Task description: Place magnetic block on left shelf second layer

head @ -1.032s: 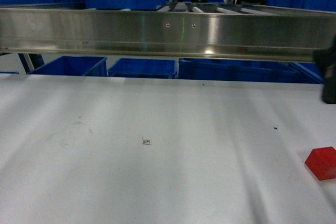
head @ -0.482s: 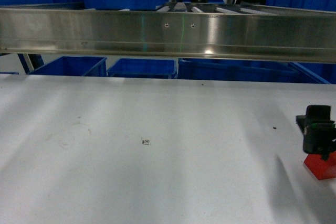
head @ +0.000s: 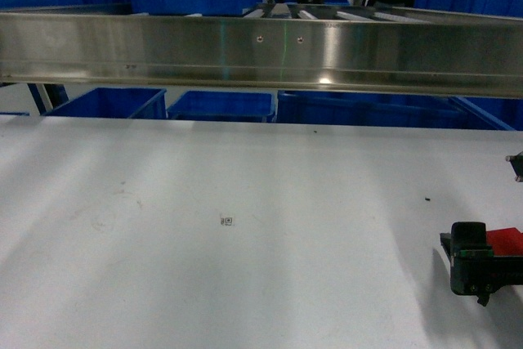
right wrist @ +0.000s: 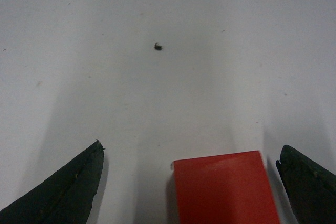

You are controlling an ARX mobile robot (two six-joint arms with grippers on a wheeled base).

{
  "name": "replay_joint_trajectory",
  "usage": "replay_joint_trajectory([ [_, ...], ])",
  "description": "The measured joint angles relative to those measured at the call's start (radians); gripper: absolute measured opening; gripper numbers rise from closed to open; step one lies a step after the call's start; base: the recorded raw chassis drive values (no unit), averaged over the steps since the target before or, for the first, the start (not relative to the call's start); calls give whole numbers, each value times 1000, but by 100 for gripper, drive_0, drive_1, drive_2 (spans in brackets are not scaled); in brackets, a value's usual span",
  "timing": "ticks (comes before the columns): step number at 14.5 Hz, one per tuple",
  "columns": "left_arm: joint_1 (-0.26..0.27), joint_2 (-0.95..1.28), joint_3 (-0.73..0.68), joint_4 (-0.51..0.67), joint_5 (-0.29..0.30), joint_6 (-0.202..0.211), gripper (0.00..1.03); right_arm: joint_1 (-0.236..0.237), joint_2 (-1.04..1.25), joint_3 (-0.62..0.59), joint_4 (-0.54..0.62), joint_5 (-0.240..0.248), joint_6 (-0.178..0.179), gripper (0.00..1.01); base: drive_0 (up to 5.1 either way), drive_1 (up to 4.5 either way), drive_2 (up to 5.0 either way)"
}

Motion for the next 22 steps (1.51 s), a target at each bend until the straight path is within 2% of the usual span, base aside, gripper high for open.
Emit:
replay_joint_trajectory([
  [4, 0, 0, 0, 0, 0, 0, 98, -29, 60, -9, 59, -12, -9, 98, 0, 0, 0],
  [5, 0, 0, 0, 0, 0, 0, 98, -42, 83, -8, 89, -15, -21, 79, 0, 0, 0],
  [6, 0, 0, 0, 0, 0, 0, 98, -53, 100, -9, 131, -14, -32, 47, 0, 0, 0],
  [7, 0, 0, 0, 0, 0, 0, 98, -35, 52, -39, 125, -15, -31, 34, 0, 0, 0],
  [8, 0, 0, 0, 0, 0, 0, 98, 2, -248, -95, -2, 90, -55, 34, 0, 0, 0],
  [9, 0, 0, 0, 0, 0, 0, 98, -16, -510, -148, -161, 69, 5, 34, 0, 0, 0],
  [10, 0, 0, 0, 0, 0, 0, 98, -30, -596, -159, -236, 40, 32, 34, 0, 0, 0],
  [13, 0, 0, 0, 0, 0, 0, 98, -62, -740, -174, -354, -3, 85, 34, 0, 0, 0],
  [15, 0, 0, 0, 0, 0, 0, 98, -83, -827, -179, -422, -21, 103, 34, 0, 0, 0],
  [16, 0, 0, 0, 0, 0, 0, 98, -134, -996, -179, -546, -72, 137, 34, 0, 0, 0],
  [17, 0, 0, 0, 0, 0, 0, 98, -183, -1165, -179, -668, -113, 154, 34, 0, 0, 0],
  [18, 0, 0, 0, 0, -1, 0, 98, -181, -1273, -191, -719, -108, 153, 34, 0, 0, 0],
  [20, 0, 0, 0, 0, 0, 0, 98, -148, -1270, -219, -679, -81, 149, 34, 0, 0, 0],
  [21, 0, 0, 0, 0, 0, 0, 98, -133, -1241, -249, -661, -45, 141, 34, 0, 0, 0],
  [22, 0, 0, 0, 0, 0, 0, 98, -101, -1227, -272, -631, 5, 112, 34, 0, 0, 0],
])
